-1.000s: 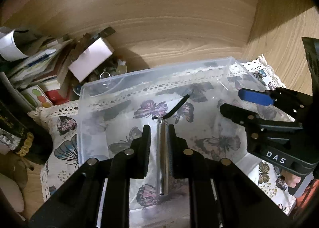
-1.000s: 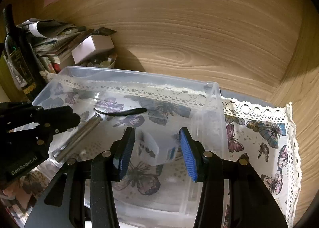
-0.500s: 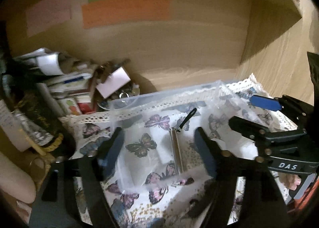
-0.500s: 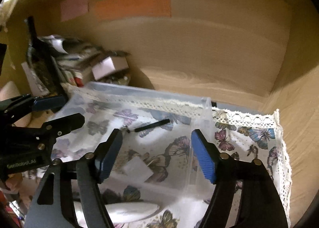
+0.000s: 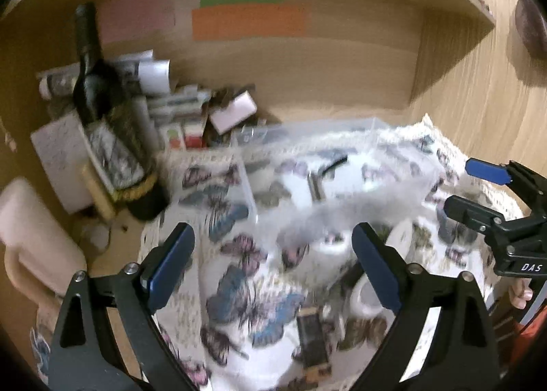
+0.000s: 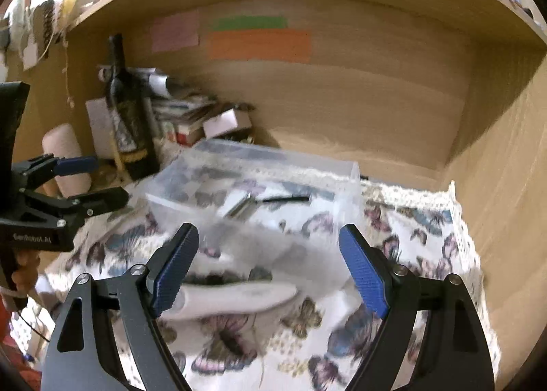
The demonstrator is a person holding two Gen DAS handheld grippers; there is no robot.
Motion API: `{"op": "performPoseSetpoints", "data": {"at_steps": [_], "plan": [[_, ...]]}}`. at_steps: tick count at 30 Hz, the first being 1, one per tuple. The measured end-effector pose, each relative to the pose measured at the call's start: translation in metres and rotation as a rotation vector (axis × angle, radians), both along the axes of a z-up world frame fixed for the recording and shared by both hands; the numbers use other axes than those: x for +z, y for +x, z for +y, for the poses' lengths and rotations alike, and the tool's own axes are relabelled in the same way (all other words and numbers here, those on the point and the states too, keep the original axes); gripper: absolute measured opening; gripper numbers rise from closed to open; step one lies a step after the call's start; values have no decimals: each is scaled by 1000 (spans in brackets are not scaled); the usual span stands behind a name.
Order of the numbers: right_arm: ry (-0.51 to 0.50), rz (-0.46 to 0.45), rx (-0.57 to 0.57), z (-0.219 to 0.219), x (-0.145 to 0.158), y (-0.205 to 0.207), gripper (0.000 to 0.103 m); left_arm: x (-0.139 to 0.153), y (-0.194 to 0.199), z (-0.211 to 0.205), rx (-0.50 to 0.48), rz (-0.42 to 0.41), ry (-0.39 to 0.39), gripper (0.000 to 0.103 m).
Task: Organize rigid objects
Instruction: 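Grasp the black-and-gold tube with the left tool while the right tool grasps the silver spiky piece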
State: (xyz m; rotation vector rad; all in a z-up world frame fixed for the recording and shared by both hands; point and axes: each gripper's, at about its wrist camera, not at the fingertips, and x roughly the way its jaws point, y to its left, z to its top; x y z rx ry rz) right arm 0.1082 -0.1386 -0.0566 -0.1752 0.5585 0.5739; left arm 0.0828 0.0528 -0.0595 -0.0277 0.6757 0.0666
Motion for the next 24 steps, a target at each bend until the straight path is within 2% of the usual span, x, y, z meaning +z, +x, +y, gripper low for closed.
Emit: {"op": "performPoseSetpoints", "data": {"at_steps": [7, 13, 17, 20, 24], "plan": [[5, 98, -4, -7, -39, -21, 83, -42, -21, -2, 4, 106, -16, 94], [15, 193, -16, -9, -71, -31, 82, -69, -31, -6, -35, 173, -79, 94], [19, 229, -9, -7, -82, -33, 81, -79, -36, -11, -64, 198, -95, 76], [34, 242, 5, -5, -85, -32, 71, -85, -36, -13, -83, 203, -101, 71], [47, 272, 4, -1, -90, -29, 65, -87, -37, -17, -84, 187, -56, 61]]}}
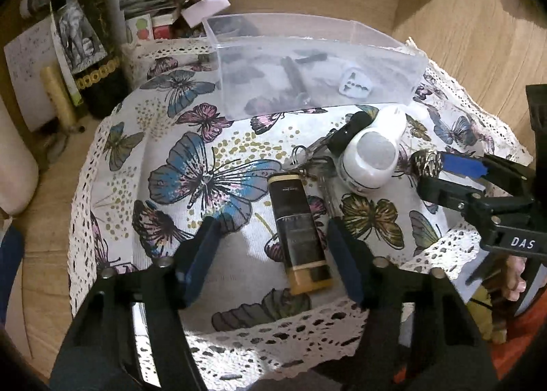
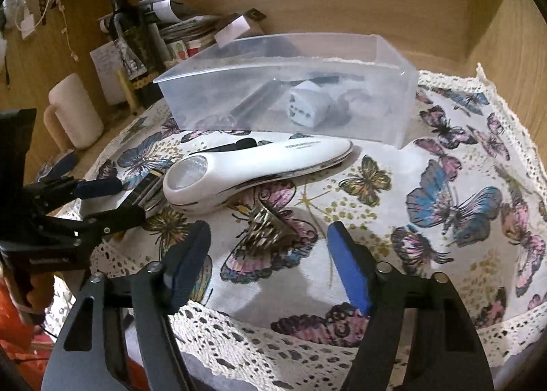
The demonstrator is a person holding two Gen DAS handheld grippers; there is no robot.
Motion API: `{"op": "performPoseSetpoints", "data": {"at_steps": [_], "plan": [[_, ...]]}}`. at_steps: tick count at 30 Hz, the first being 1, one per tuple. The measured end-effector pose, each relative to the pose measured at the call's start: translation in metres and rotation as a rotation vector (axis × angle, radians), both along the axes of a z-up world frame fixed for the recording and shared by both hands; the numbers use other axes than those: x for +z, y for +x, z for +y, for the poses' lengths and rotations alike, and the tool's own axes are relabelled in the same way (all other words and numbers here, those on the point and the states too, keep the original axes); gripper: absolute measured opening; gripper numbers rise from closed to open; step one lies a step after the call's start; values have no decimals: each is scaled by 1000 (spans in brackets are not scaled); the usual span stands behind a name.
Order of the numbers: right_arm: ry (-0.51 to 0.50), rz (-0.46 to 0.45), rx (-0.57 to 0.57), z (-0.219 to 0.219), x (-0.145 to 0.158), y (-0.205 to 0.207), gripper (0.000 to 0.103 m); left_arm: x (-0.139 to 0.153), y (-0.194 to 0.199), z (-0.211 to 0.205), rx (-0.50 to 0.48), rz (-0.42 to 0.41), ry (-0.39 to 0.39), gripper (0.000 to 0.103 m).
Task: Organize rigid objects
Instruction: 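Grasp the black-and-gold tube with the left tool while the right tool grasps the silver spiky piece, then carry both held items into the clear box and open both tools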
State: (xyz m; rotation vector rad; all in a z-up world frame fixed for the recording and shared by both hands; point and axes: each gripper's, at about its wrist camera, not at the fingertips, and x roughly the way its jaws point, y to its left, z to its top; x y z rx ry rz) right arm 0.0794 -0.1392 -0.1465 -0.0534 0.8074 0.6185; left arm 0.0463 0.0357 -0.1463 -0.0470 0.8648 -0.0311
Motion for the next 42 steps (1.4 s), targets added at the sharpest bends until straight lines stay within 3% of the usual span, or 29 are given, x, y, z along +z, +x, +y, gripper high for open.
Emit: {"op": "performPoseSetpoints", "data": {"at_steps": [3, 6, 8, 10, 19, 32, 42], "plan": [[-2, -9, -16, 4, -2, -1, 62, 0, 1, -1, 4, -13, 14, 50], [-11, -22, -15, 9, -3, -2, 50, 0, 3, 0, 12, -19, 16, 38], [-25, -35, -19, 11, -4, -1, 39, 0, 4, 1, 15, -24, 12, 23], [-33, -40, -25, 12, -4, 1, 30, 0, 5, -1, 14, -28, 16, 23], [5, -70, -53, -9, 13, 1, 30, 13, 3, 15, 47, -48, -16, 23], [-9, -268, -132, -21, 73, 14, 30, 81, 21, 22, 58, -217, -8, 23], [10, -336, -140, -16, 114, 52, 30, 120, 55, 27, 69, -289, -20, 23]]}}
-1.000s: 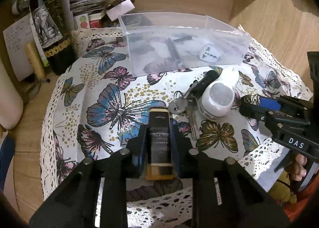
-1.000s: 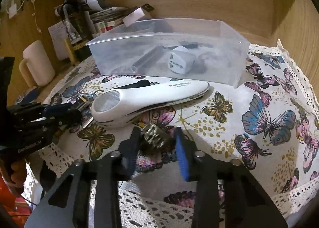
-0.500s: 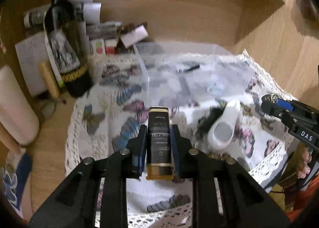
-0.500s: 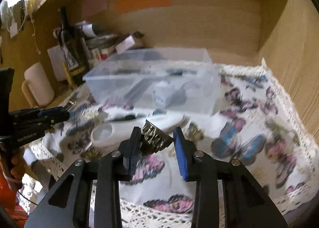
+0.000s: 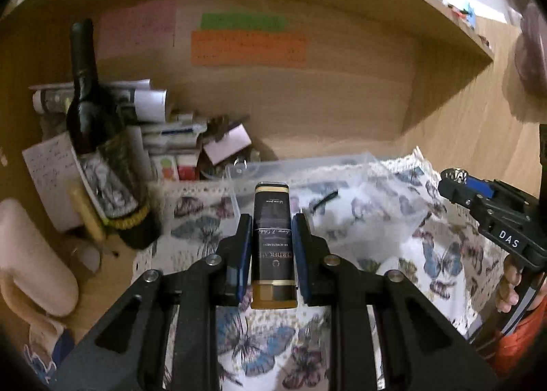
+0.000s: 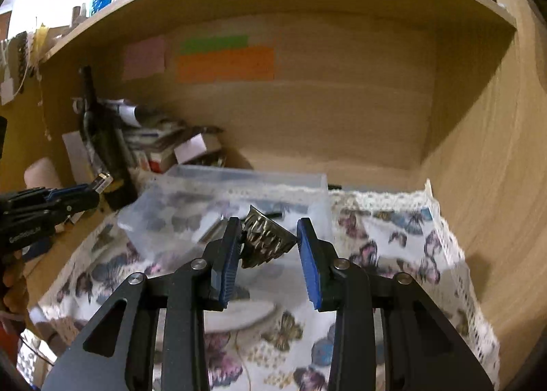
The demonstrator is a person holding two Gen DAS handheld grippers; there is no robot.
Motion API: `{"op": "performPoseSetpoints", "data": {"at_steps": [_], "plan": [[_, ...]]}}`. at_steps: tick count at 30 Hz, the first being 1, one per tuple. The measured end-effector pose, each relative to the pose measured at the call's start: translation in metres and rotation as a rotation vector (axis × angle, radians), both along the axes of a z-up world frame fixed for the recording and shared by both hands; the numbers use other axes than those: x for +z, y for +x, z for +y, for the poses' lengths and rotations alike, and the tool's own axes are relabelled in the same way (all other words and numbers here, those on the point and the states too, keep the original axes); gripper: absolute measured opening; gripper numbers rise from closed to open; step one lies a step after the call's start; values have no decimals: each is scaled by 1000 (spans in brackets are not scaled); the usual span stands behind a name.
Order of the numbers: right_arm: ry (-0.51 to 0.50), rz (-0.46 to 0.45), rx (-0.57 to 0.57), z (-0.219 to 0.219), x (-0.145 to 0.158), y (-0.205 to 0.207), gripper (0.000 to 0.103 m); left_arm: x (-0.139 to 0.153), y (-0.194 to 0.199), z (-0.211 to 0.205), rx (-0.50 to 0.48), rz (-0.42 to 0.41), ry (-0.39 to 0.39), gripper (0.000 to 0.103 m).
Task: Organize rigid objects
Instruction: 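Carry both held items into the clear box and open both tools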
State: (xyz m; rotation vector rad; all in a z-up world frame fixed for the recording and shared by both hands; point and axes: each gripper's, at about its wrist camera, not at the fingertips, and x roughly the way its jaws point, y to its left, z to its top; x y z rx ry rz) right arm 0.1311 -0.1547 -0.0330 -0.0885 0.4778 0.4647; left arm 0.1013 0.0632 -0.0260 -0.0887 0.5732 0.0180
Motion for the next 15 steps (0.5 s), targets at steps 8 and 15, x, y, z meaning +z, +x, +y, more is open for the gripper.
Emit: {"op": "performPoseSetpoints", "data": {"at_steps": [8, 15], "plan": [[-19, -33, 13, 24, 20, 30, 30, 12, 37, 7, -10, -6, -26, 23], [-60, 25, 36, 46, 5, 64, 30, -4, 68, 6, -26, 58, -28, 23]]}}
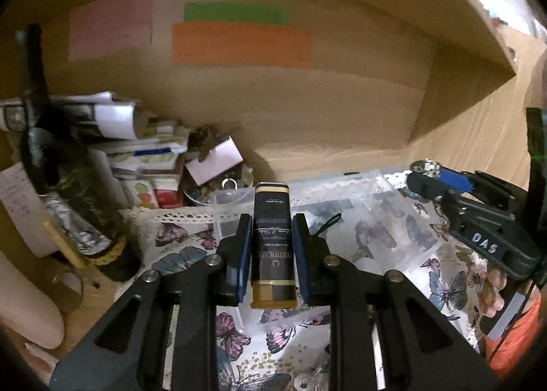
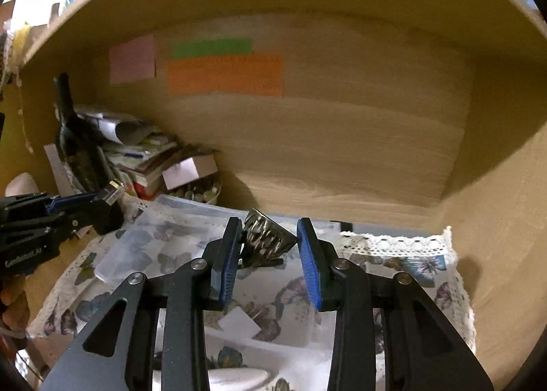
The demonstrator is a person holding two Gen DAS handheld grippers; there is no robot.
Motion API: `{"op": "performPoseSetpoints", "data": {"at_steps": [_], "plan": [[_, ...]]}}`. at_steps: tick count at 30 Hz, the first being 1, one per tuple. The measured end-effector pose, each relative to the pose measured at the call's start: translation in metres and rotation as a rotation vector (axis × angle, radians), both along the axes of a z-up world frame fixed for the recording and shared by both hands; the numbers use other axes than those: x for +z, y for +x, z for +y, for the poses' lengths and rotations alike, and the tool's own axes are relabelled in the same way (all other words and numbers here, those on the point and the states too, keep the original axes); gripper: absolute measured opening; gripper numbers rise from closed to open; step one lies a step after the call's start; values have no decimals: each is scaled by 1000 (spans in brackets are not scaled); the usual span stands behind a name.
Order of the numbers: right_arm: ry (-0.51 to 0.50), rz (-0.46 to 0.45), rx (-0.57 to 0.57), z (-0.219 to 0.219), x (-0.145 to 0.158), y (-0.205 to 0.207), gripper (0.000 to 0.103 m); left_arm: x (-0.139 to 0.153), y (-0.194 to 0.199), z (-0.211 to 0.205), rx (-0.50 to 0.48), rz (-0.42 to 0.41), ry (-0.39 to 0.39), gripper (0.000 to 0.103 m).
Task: Organize rigid objects
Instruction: 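Carry both held items into the clear box and open both tools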
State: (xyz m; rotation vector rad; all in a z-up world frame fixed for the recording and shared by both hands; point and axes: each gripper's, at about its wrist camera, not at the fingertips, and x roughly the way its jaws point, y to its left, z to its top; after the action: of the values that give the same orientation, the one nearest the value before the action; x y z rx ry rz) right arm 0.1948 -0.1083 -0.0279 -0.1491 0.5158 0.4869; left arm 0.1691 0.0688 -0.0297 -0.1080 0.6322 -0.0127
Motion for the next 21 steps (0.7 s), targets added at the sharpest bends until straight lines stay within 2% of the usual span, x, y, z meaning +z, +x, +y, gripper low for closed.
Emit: {"op": "performPoseSetpoints", "data": {"at_steps": [5, 11, 15, 19, 21], "plan": [[-40, 83, 23, 14, -26, 21, 30, -20, 18, -2, -10, 64, 2, 23], [-113, 174, -10, 13, -60, 47, 30, -45, 30, -10, -23, 137, 26, 23], [-143, 206, -22, 10, -72, 53, 30, -57, 38, -14, -30, 174, 28, 23], [-186, 199, 1, 13, -78, 52, 31, -63, 43, -15, -37, 196, 20, 23], [-173, 205, 7, 11, -76, 51, 31, -64, 43, -16, -33, 198, 28, 23]]}}
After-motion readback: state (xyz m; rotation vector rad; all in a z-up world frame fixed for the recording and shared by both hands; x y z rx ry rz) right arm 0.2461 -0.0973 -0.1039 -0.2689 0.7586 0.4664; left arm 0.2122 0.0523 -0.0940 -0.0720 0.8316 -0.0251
